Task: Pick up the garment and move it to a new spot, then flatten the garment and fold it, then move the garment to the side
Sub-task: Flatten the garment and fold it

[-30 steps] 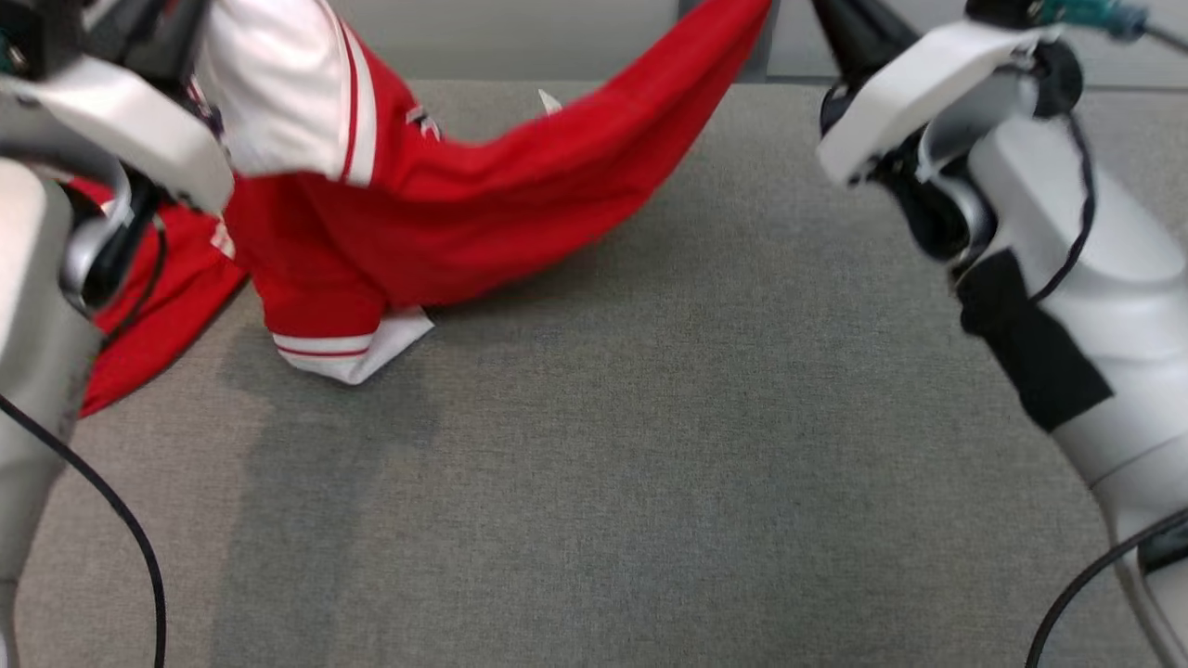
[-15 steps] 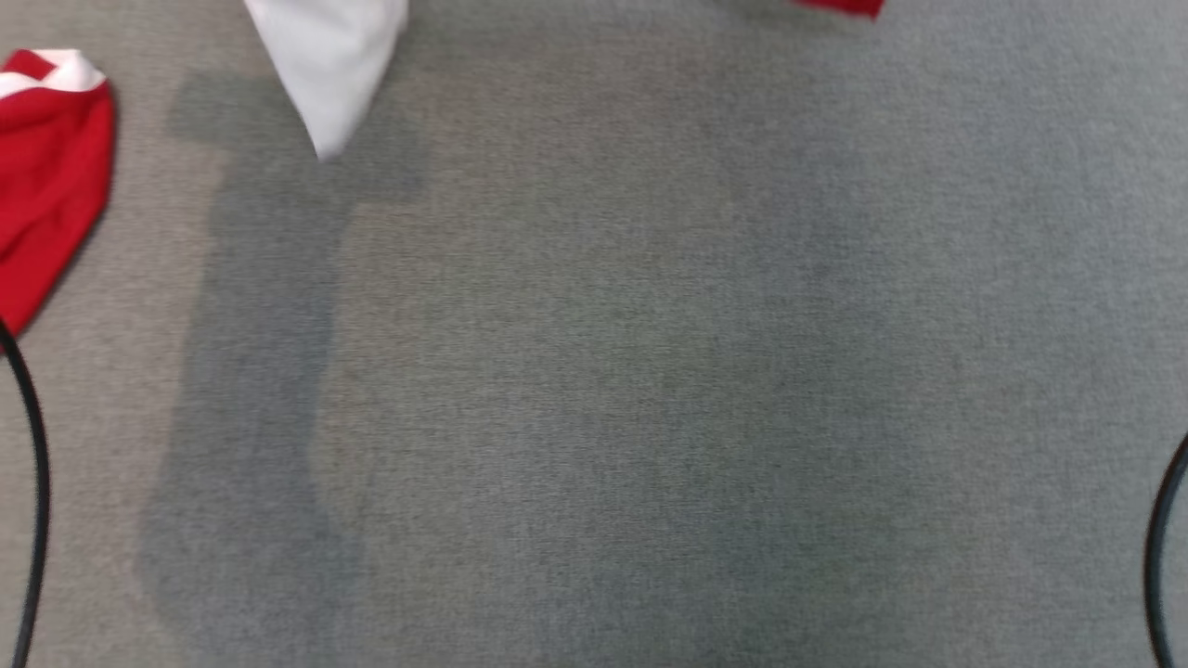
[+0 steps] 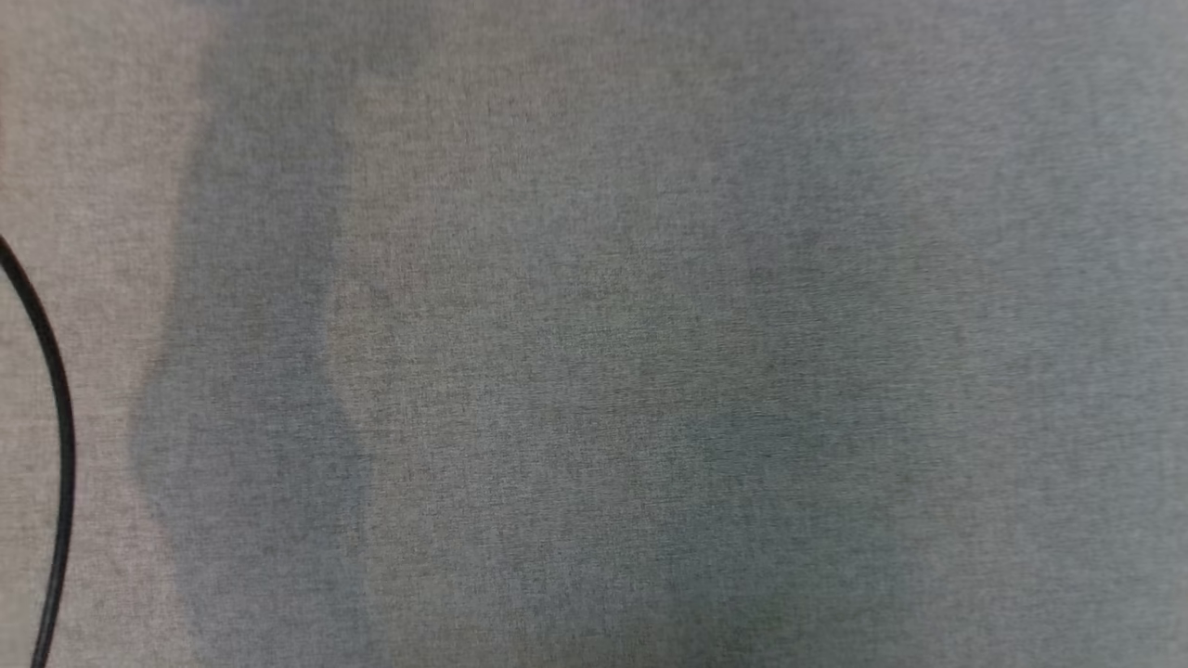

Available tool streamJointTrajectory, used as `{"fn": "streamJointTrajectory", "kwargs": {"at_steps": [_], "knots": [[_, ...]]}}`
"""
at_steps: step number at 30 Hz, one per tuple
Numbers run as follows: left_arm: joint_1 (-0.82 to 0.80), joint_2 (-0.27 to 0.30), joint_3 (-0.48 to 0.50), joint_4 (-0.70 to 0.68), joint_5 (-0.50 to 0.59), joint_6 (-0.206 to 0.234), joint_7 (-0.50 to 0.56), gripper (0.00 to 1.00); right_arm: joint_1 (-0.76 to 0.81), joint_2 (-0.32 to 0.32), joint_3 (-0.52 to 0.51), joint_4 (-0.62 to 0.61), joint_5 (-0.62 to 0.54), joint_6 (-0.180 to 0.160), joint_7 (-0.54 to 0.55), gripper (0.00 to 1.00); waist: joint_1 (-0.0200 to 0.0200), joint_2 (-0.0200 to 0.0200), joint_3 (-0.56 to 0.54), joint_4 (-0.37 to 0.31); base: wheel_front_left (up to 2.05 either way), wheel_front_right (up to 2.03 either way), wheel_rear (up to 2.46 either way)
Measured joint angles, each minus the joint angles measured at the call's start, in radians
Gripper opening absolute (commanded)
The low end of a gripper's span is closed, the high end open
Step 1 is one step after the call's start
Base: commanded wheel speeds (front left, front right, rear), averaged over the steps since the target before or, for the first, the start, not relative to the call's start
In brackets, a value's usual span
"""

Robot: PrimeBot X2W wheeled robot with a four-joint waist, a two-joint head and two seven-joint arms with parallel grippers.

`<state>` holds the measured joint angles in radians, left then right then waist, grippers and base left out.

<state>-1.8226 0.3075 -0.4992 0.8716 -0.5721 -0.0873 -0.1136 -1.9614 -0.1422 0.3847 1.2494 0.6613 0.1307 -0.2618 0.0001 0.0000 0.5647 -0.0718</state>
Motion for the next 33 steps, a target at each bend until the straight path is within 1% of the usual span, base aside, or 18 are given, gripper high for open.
{"fn": "streamJointTrajectory", "kwargs": {"at_steps": [3, 5, 7, 10, 11, 15, 18, 20, 22, 23, 24, 26, 29, 33], "knots": [[0.037, 0.000, 0.017, 0.011, -0.024, -0.002, -0.052, 0.00, 0.066, 0.024, -0.004, -0.043, -0.026, 0.000, 0.000, 0.00, 0.0000, 0.0000, 0.035, 0.001, 0.00, 0.00, 0.00], [0.092, -0.001, 0.017, 0.014, -0.042, -0.013, -0.078, 0.00, 0.128, 0.027, 0.002, -0.075, -0.043, 0.000, 0.000, 0.00, 0.0000, 0.0000, 0.050, 0.003, 0.00, 0.00, 0.00], [0.162, -0.003, 0.014, 0.012, -0.053, -0.023, -0.098, 0.00, 0.202, 0.028, 0.006, -0.113, -0.027, 0.000, 0.000, 0.00, 0.0001, 0.0000, 0.050, 0.006, 0.00, 0.00, 0.00], [0.262, 0.007, 0.049, -0.019, -0.107, -0.030, -0.131, 0.00, 0.319, 0.026, 0.027, -0.192, 0.009, 0.000, 0.000, 0.00, 0.0000, 0.0000, 0.029, 0.007, 0.00, 0.00, 0.00], [0.296, 0.016, 0.051, -0.039, -0.110, -0.032, -0.135, 0.00, 0.360, 0.020, 0.037, -0.221, 0.027, 0.000, 0.000, 0.00, 0.0000, 0.0000, 0.019, 0.007, 0.00, 0.00, 0.00], [0.493, 0.037, 0.113, -0.142, -0.166, -0.036, -0.146, 0.00, 0.558, -0.007, 0.090, -0.349, 0.116, 0.000, 0.000, 0.00, 0.0000, 0.0000, -0.033, 0.008, 0.00, 0.00, 0.00], [0.666, 0.051, 0.199, -0.266, -0.192, -0.032, -0.147, 0.00, 0.707, -0.040, 0.131, -0.454, 0.185, 0.000, 0.000, 0.00, 0.0000, 0.0000, -0.083, 0.009, 0.00, 0.00, 0.00], [0.801, 0.052, 0.260, -0.356, -0.193, -0.016, -0.149, 0.00, 0.807, -0.061, 0.161, -0.523, 0.225, 0.000, 0.000, 0.00, 0.0000, 0.0000, -0.120, 0.008, 0.00, 0.00, 0.00], [0.951, 0.039, 0.297, -0.435, -0.184, -0.005, -0.150, 0.00, 0.906, -0.078, 0.179, -0.584, 0.251, 0.000, 0.000, 0.00, 0.0000, 0.0000, -0.156, 0.007, 0.00, 0.00, 0.00], [1.024, 0.030, 0.314, -0.477, -0.166, 0.011, -0.150, 0.00, 0.948, -0.092, 0.198, -0.607, 0.259, 0.000, 0.000, 0.00, 0.0000, 0.0000, -0.174, 0.007, 0.00, 0.00, 0.00], [1.094, 0.018, 0.335, -0.517, -0.157, 0.018, -0.150, 0.00, 0.994, -0.101, 0.201, -0.632, 0.267, 0.000, 0.000, 0.00, 0.0000, 0.0000, -0.192, 0.006, 0.00, 0.00, 0.00], [1.218, -0.010, 0.363, -0.575, -0.155, 0.020, -0.150, 0.00, 1.077, -0.118, 0.224, -0.664, 0.269, 0.000, 0.000, 0.00, 0.0000, 0.0000, -0.227, 0.005, 0.00, 0.00, 0.00], [1.377, -0.048, 0.408, -0.652, -0.126, 0.037, -0.150, 0.00, 1.192, -0.133, 0.218, -0.709, 0.277, 0.000, 0.000, 0.00, -0.0001, 0.0000, -0.276, 0.005, 0.00, 0.00, 0.00], [1.542, -0.124, 0.431, -0.715, -0.116, 0.036, -0.150, 0.00, 1.340, -0.148, 0.183, -0.755, 0.283, 0.000, 0.000, 0.00, -0.0001, 0.0000, -0.334, 0.009, 0.00, 0.00, 0.00]]}}
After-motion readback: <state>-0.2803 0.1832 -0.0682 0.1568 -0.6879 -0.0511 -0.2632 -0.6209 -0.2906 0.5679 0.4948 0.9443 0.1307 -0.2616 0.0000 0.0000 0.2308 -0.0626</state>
